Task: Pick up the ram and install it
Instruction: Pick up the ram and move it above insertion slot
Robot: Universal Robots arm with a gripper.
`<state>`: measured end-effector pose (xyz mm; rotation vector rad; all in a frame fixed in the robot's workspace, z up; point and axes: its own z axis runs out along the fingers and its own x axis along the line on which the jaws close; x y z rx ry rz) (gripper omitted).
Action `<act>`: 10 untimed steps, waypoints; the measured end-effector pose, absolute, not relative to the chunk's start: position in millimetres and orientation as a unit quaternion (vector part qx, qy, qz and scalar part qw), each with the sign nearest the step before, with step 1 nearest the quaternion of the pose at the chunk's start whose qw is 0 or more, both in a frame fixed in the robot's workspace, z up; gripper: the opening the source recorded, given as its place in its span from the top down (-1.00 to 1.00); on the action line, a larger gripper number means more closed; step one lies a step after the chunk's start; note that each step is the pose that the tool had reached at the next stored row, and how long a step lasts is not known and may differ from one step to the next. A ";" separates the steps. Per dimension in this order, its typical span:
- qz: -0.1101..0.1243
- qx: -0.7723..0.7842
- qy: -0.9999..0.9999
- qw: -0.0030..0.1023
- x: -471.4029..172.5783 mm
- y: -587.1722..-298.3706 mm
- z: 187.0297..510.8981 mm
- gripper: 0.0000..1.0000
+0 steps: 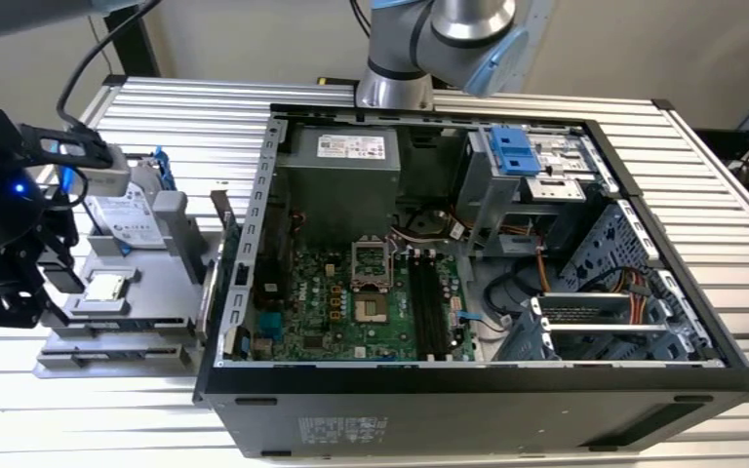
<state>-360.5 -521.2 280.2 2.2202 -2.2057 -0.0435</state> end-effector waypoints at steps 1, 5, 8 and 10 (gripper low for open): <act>-0.014 0.709 -0.705 0.006 -360.3 -521.2 279.2 -1.00; -0.014 0.709 -0.705 0.006 -360.0 -521.2 275.3 -1.00; -0.014 0.709 -0.705 0.006 -359.8 -521.2 271.6 -1.00; -0.014 0.709 -0.705 0.007 -359.8 -521.2 268.7 -1.00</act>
